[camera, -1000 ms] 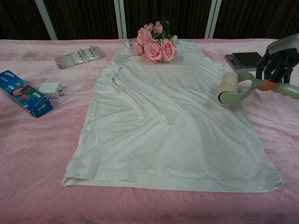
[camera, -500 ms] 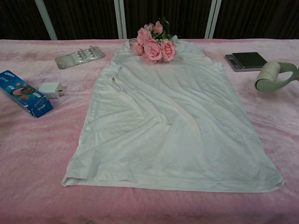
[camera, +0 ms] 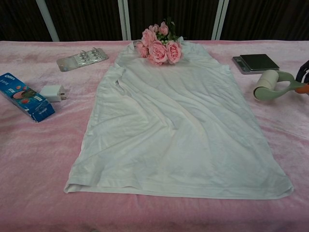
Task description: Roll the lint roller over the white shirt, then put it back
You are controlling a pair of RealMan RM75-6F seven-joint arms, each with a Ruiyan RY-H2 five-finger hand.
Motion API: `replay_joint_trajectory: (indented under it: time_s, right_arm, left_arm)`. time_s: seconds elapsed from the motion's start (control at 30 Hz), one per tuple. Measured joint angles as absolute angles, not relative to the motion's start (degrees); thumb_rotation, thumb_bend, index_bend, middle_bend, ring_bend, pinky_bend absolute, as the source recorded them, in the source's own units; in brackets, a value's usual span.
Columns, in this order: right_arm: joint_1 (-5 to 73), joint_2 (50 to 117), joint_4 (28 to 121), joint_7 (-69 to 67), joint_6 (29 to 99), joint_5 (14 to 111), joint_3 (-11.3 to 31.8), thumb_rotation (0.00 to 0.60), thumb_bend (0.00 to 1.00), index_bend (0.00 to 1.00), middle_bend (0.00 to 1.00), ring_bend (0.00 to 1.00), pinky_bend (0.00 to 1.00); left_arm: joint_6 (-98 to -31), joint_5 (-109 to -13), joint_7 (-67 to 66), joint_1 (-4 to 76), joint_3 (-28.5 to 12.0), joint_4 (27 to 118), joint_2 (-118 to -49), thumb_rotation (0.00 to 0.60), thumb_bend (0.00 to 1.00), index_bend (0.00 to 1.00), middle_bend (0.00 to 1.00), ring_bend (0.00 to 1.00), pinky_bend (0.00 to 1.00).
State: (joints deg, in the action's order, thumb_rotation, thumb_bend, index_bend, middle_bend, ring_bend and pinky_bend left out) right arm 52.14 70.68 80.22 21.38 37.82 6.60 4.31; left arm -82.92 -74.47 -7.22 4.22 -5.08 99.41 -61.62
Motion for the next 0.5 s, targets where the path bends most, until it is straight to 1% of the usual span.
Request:
replay_joint_trajectory:
  time_s: [0.03,0.07,0.1,0.13,0.2,0.27,0.37,0.5]
  right_arm:
    - [52.1,70.8,80.1,21.3,37.7,6.7,4.2,0.6,0.28,0.39,0.31,0.31,0.28]
    - [52.1,70.9,80.0,21.3,37.6,6.8,4.1,0.6,0.26,0.33,0.27,0.27,0.27]
    - [52.1,71.0,80.0,21.4,37.5,6.9,3.9,0.6,0.24,0.23,0.21,0.21,0.26]
    - [52.1,71.0,80.0,21.5,37.3,6.9,3.7,0.6,0.22,0.15,0.17,0.17,0.26]
    - [52.2,71.0,80.0,21.8,36.8,6.7,3.1,0.6,0.2,0.05,0.12,0.12,0.25]
    - [52.3,71.0,80.0,22.0,36.3,6.3,2.6,0.6,0.19,0.0,0.08,0.08,0.24]
    - [52.6,71.3,79.6,22.2,35.8,5.2,2.2,0.6,0.17,0.0,0.03,0.05,0.22]
    - [52.8,71.6,79.2,21.7,35.2,4.8,2.0,0.6,0.15,0.0,0.0,0.03,0.2]
  left_arm:
    - [-82.9,-74.5,-7.2,4.2,-5.1,99.4,-61.6,0.6,0.39,0.14,0.06,0.04,0.24]
    - [-82.9,-74.5,-7.2,4.2,-5.1,99.4,-61.6,0.6,0.39,0.14,0.06,0.04,0.24]
    - [-82.9,-74.5,-7.2,4.2,-5.1,99.4,-61.6,0.6,0.39,0.14,0.06,0.04,0.24]
    - [-82.9,-74.5,-7.2,4.2,-5.1,99.4,-61.6,0.6,0.39,0.14,0.06,0.04,0.24]
    - [-82.9,-74.4,-7.2,4.2,-5.1,99.4,-61.6,0.6,0.39,0.14,0.06,0.04,0.24]
    - [-82.9,-74.4,-7.2,4.2,-5.1,99.4,-61.6,0.6,0.39,0.14,0.06,0.04,0.24]
    - [-82.9,-74.4,-7.2,4.2,-5.1,99.4,-61.6,0.6,0.39,0.14,0.06,0.04,0.24]
    - [-83.1,-74.5,-7.2,4.2,-5.1,99.4,-61.6,0.6,0.39,0.14,0.06,0.04,0.24]
